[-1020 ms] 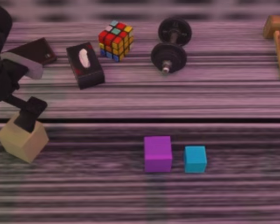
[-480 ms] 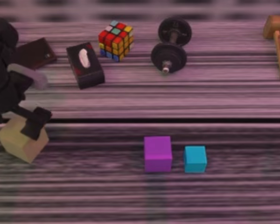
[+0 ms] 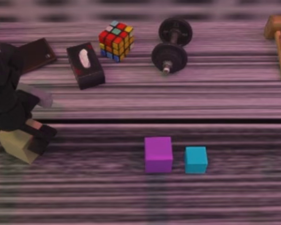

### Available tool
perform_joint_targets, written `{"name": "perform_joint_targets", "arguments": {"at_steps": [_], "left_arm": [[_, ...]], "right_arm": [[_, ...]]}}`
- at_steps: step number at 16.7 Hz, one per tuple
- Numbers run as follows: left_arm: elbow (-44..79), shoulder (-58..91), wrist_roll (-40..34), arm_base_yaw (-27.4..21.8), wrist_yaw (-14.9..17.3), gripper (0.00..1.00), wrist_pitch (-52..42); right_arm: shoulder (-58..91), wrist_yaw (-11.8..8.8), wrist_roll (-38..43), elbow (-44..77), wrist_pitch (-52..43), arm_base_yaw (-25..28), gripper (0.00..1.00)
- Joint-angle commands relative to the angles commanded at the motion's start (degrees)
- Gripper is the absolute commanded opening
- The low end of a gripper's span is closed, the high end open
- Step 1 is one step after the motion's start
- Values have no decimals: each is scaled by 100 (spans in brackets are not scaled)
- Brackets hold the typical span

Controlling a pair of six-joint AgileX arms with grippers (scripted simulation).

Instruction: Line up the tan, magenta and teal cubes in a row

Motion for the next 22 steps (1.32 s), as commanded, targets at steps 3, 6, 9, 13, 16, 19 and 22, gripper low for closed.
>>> {"name": "perform_joint_targets", "arguments": {"at_steps": [3,6,9,13,16,19,22], "left_arm": [[0,0,0,0,0,92,0],[0,0,0,0,0,70,0],[0,0,0,0,0,47,0],[0,0,0,0,0,17,0],[0,0,0,0,0,0,0],[0,0,0,0,0,0,0],[0,0,0,0,0,0,0]], "right_arm": [[0,0,0,0,0,0,100],[0,0,0,0,0,0,100],[0,0,0,0,0,0,100],[0,0,0,0,0,0,100],[0,0,0,0,0,0,100],[0,0,0,0,0,0,100],[0,0,0,0,0,0,100]]}}
